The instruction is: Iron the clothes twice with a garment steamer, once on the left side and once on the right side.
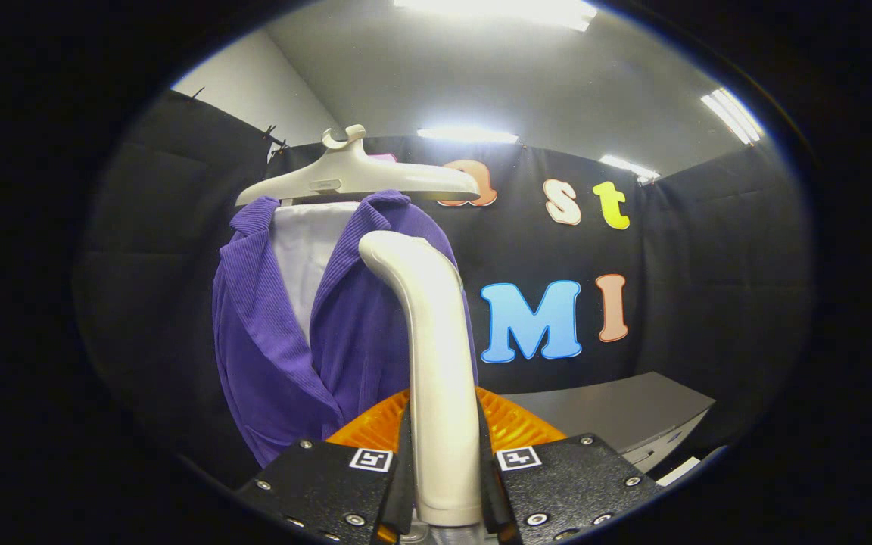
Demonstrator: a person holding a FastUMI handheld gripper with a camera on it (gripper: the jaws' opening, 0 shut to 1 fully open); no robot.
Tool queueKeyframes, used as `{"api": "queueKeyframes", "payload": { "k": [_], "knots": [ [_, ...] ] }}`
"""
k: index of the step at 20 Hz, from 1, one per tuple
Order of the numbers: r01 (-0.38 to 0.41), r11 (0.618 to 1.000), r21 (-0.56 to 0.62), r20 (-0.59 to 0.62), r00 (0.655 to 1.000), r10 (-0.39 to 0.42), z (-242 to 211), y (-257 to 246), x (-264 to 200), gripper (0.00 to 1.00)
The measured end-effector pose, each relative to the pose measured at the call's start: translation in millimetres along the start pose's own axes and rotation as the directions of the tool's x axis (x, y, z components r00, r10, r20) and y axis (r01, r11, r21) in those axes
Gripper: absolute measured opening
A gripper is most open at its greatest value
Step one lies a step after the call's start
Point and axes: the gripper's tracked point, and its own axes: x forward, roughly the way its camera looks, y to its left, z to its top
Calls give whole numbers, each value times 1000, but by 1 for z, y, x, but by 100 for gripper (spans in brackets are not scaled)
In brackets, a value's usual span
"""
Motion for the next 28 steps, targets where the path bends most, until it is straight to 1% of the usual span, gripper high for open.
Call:
{"api": "queueKeyframes", "payload": {
  "k": [4, 8, 11, 14, 21, 28],
  "knots": [
    [7, 1000, -28, -13, 1000, -8, -14, 2, -4, 35],
    [-8, 998, -55, -60, 998, 5, -45, 3, -11, 35],
    [-8, 996, -92, -90, 996, 0, -74, -1, -14, 35],
    [-5, 995, -97, -135, 991, -8, -104, -4, -20, 35],
    [0, 993, -117, -206, 978, -24, -154, -11, -26, 36],
    [-33, 980, -195, -282, 959, -24, -210, -13, -35, 36]
  ]
}}
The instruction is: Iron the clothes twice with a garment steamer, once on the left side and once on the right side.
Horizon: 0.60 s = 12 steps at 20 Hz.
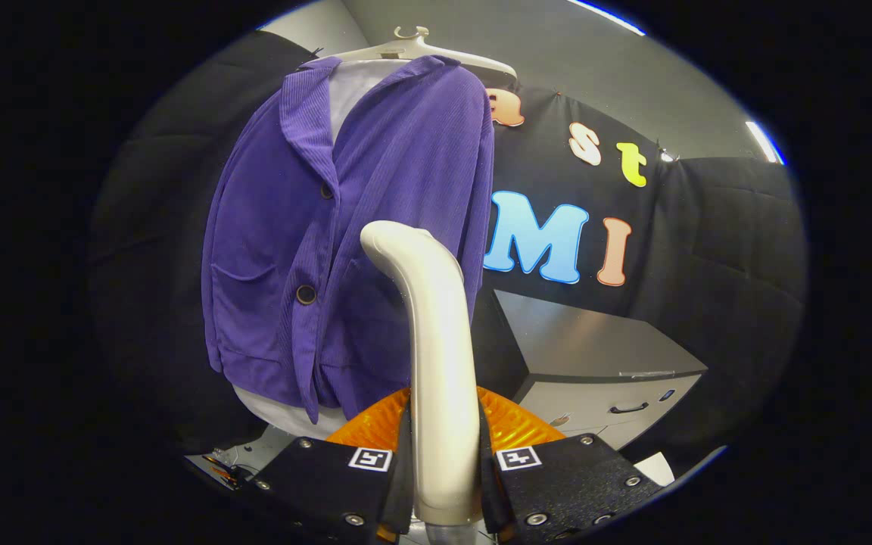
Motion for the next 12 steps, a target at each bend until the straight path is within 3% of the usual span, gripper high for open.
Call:
{"api": "queueKeyframes", "payload": {
  "k": [12],
  "knots": [
    [-32, 999, -27, -150, 988, 28, -77, 5, 3, 36]
  ]
}}
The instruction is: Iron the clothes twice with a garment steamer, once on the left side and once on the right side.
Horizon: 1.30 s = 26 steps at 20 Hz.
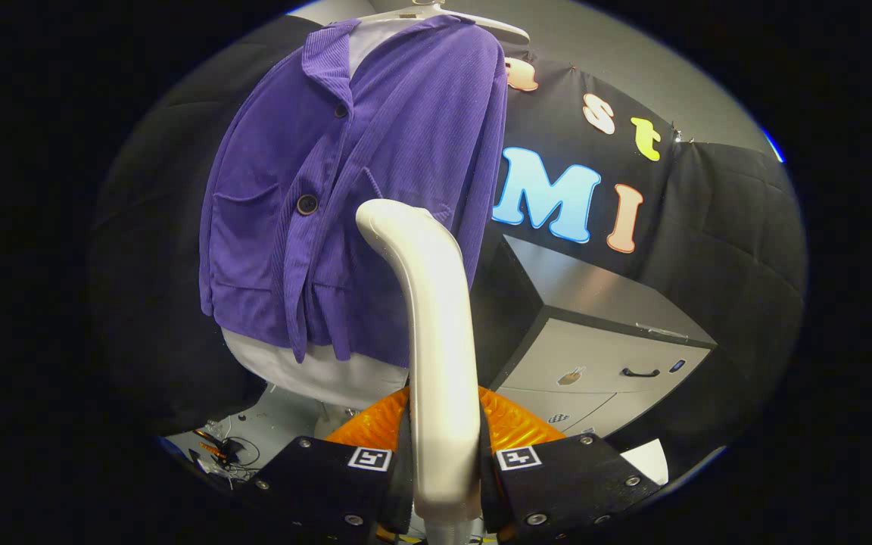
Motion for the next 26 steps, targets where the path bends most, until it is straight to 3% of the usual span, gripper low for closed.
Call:
{"api": "queueKeyframes", "payload": {
  "k": [6, 11, 18, 26],
  "knots": [
    [-64, 998, 20, -103, 992, 66, -45, 15, -2, 36],
    [-122, 992, 33, -125, 984, 125, -43, 27, -28, 36],
    [-218, 975, 26, 11, 976, 218, 27, 44, -80, 36],
    [-293, 955, -43, 181, 938, 296, 120, 75, -107, 36]
  ]
}}
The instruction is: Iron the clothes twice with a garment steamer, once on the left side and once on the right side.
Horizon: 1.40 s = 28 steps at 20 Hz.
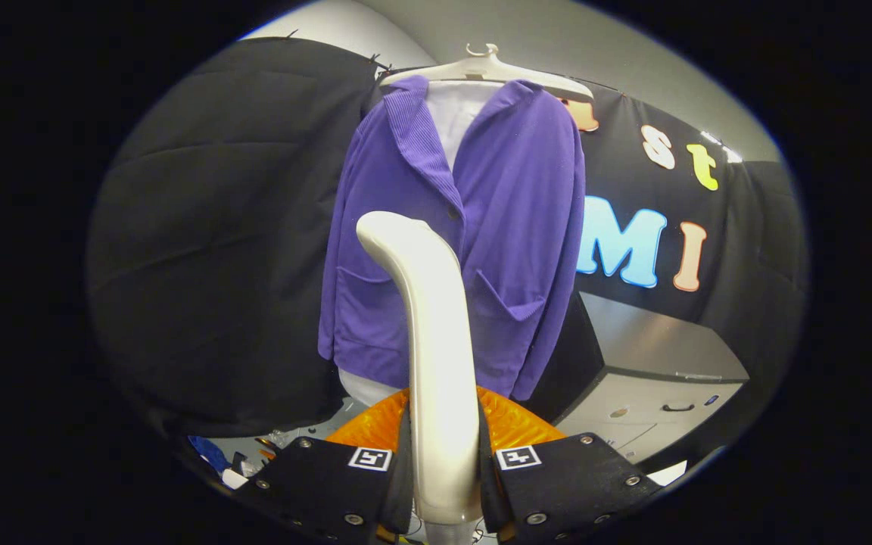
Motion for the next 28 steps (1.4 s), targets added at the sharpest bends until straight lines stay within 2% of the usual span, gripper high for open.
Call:
{"api": "queueKeyframes", "payload": {
  "k": [6, 11, 15, 17, 21, 28],
  "knots": [
    [-21, 999, 37, 136, 991, 16, 76, 8, 18, 36],
    [0, 999, 40, 238, 971, -10, 138, 16, 29, 36],
    [37, 999, -22, 316, 948, -28, 180, 31, 41, 36],
    [66, 995, -71, 323, 945, -39, 184, 41, 47, 36],
    [88, 992, -88, 296, 953, -59, 172, 42, 67, 36],
    [91, 988, -125, 244, 968, -58, 124, 50, 75, 36]
  ]
}}
